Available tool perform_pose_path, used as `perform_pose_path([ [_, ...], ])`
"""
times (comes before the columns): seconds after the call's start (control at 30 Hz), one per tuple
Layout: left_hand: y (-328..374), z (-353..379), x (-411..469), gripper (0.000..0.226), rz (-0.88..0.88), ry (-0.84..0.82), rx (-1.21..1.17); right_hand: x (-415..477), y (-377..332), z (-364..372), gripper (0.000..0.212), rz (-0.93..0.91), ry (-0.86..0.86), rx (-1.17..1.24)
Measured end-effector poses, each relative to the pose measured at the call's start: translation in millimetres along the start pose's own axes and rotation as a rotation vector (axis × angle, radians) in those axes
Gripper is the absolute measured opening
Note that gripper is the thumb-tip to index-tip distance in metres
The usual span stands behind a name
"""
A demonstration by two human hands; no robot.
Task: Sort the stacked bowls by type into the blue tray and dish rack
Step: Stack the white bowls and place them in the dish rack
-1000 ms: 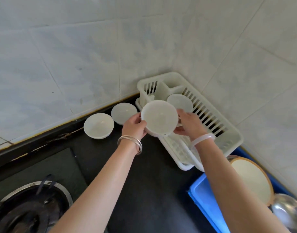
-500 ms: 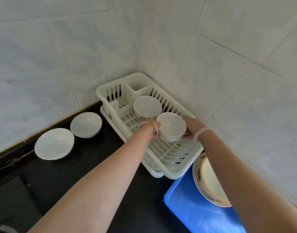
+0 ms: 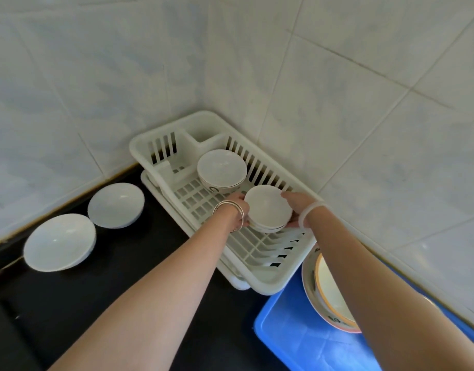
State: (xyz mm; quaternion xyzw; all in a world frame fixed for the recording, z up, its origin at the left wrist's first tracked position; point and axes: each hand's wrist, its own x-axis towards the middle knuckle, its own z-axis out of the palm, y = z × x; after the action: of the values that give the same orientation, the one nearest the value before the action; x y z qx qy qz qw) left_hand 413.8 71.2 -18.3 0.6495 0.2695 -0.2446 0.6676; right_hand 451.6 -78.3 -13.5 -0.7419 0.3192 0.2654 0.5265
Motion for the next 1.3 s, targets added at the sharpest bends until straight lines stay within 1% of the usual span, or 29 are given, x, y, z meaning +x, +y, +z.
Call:
perform_pose_path([
  [0.17, -2.9, -4.2, -5.6, 0.049, 0.014, -0.02, -0.032, 2.3, 2.6, -3.0, 0.055, -0.034, 0.002, -0.022],
  [0.33, -2.3, -6.3, -14.8, 0.046, 0.037, -0.04, 0.027, -12.0, 5.9, -4.5, 0.034, -0.134, 0.054, -0.13],
  [0.43, -2.1, -12.5, -21.7, 0.038, 0.08, -0.025, 0.043, -29.5, 5.6, -6.9, 0.022, -0.239, 0.108, -0.298],
  [0.5, -1.0, -21.7, -28.6, 0.03, 0.102, -0.003, 0.037, -44.7, 2.2, -6.6, 0.026, -0.339, 0.156, -0.465],
  [0.57, -3.0, -35.8, -34.9, 0.036, 0.154, 0.032, 0.023, -65.3, 0.3, -1.6, 0.029, -0.475, 0.19, -0.535],
  [0.63, -9.8, -54.6, -45.3, 0.039, 0.218, 0.11, 0.011, -93.2, 0.4, 13.5, 0.03, -0.538, 0.152, -0.426],
  [0.7, -22.1, -75.8, -59.9, 0.037, 0.276, 0.205, -0.046, -121.0, 2.8, 37.3, 0.022, -0.55, 0.056, -0.306],
  [0.8, -47.8, -110.0, -85.7, 0.032, 0.317, 0.345, -0.139, -146.5, 10.4, 83.3, 0.018, -0.59, -0.091, -0.266],
  [0.87, -67.2, -134.9, -101.7, 0.03, 0.324, 0.444, -0.148, -150.7, 16.4, 118.3, 0.02, -0.564, -0.181, -0.282],
  [0.97, -95.9, -171.8, -119.1, 0.03, 0.309, 0.624, -0.148, -143.1, 28.8, 171.8, 0.026, -0.456, -0.266, -0.319],
  [1.07, -119.7, -203.9, -127.5, 0.033, 0.25, 0.84, -0.116, -131.8, 42.6, 216.9, 0.032, -0.391, -0.285, -0.39],
  [1.17, -135.4, -230.3, -127.0, 0.041, 0.184, 1.015, -0.139, -118.2, 45.7, 251.6, 0.037, -0.426, -0.262, -0.496],
  [1.23, -142.3, -243.2, -122.1, 0.049, 0.144, 1.074, -0.158, -108.5, 40.2, 270.8, 0.045, -0.438, -0.256, -0.515],
  [1.3, -147.9, -252.0, -115.1, 0.056, 0.101, 1.067, -0.23, -98.5, 32.4, 287.0, 0.048, -0.415, -0.254, -0.532],
])
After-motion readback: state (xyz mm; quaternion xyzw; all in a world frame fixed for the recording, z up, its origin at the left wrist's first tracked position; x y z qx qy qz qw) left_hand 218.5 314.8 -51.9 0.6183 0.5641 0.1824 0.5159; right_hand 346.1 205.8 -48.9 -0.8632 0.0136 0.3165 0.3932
